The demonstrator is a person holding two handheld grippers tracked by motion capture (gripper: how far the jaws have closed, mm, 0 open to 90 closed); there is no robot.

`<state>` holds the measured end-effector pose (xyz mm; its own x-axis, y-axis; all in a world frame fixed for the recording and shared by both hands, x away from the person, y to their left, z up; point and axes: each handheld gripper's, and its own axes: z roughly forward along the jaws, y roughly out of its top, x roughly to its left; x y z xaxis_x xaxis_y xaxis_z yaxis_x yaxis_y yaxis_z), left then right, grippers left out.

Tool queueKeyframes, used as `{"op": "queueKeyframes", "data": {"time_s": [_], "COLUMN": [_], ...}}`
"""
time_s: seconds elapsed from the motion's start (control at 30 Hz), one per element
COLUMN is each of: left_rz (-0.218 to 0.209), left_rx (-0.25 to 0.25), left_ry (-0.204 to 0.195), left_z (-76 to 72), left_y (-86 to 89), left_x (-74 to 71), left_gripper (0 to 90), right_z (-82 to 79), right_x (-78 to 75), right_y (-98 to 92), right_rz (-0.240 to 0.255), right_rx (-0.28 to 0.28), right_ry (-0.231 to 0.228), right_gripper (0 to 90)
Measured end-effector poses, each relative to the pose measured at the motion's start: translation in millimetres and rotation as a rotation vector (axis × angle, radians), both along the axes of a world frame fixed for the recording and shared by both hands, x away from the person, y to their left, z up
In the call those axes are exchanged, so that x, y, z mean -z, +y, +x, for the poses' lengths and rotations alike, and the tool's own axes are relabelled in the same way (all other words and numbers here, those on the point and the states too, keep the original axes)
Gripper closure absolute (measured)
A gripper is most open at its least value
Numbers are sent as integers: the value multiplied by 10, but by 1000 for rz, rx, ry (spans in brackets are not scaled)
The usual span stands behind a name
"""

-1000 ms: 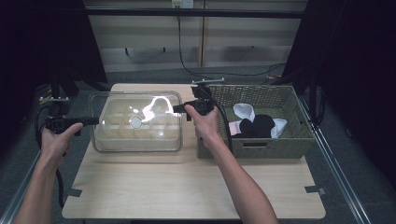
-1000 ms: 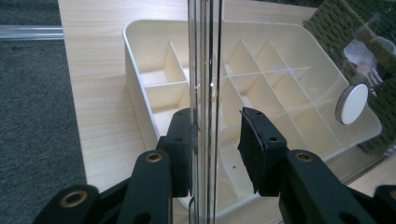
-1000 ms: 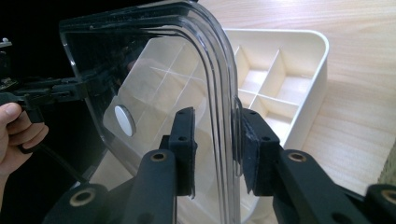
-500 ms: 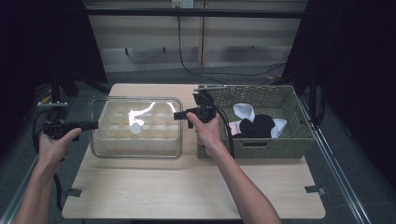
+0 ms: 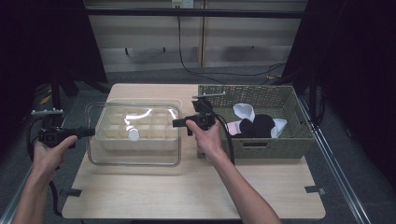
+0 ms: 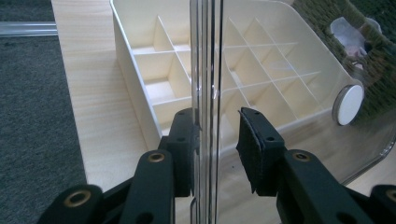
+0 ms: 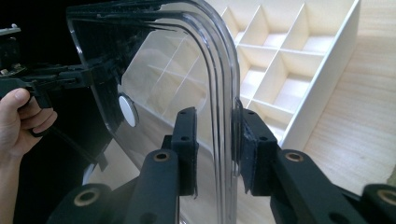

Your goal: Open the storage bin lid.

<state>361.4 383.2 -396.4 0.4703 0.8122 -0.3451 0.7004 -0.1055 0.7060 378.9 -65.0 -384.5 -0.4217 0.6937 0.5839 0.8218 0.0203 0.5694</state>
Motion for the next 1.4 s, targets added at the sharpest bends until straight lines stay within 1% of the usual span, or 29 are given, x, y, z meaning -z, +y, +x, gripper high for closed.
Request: {"op": "queueKeyframes", "data": {"time_s": [0.13,0.2,0.23,0.4,0.5,0.57,0.63,0.67,0.7,0.77,0.83,0.9,0.93,0.97,1.0,1.07,1.13,1.17,1.2,1.23,1.27,1.33,1.37,1.4], "left_rz": [-5,-19,-19,9,5,14,9,2,0,-6,4,21,23,26,25,34,26,23,22,14,16,19,12,17], "left_rx": [6,0,2,11,14,21,21,19,24,28,36,43,41,46,38,41,39,38,37,25,19,16,10,15], "left_ry": [4,15,14,2,5,3,5,5,1,-4,-4,1,3,5,7,10,16,17,16,11,7,11,11,15], "left_z": [-58,-85,-98,-175,-235,-267,-288,-296,-303,-319,-341,-374,-394,-412,-435,-469,-509,-530,-552,-578,-602,-637,-653,-663], "left_y": [16,20,25,16,18,19,17,20,27,36,37,22,16,19,15,25,37,44,55,62,63,74,80,89], "left_x": [49,58,56,26,29,37,45,48,46,36,35,46,54,61,68,84,109,119,127,133,142,165,184,201], "left_gripper": [680,680,682,685,687,688,688,688,691,694,698,698,698,699,699,699,699,699,699,700,700,698,698,699], "right_z": [-45,-72,-87,-162,-208,-241,-272,-286,-303,-331,-369,-395,-402,-415,-425,-450,-476,-485,-497,-505,-515,-538,-546,-553], "right_x": [41,51,57,106,134,150,163,172,174,191,210,240,259,270,286,305,314,319,316,317,317,323,337,351], "right_y": [6,3,5,9,-6,-15,-20,-21,-21,-19,-15,-22,-23,-25,-28,-14,-3,3,7,13,22,45,52,59], "right_rz": [0,1,2,-6,12,16,17,17,16,8,2,7,8,9,10,5,-2,-4,-7,-7,-8,-14,-17,-21], "right_rx": [-8,-8,-8,-20,-34,-37,-39,-42,-42,-56,-60,-61,-59,-57,-62,-68,-74,-80,-82,-88,-90,-94,-101,-103], "right_ry": [4,8,11,22,34,38,43,38,44,43,45,49,49,63,67,72,81,78,87,86,89,92,90,89], "right_gripper": [702,703,703,698,702,702,703,704,703,702,701,701,699,698,697,696,696,696,696,698,698,698,698,699]}}
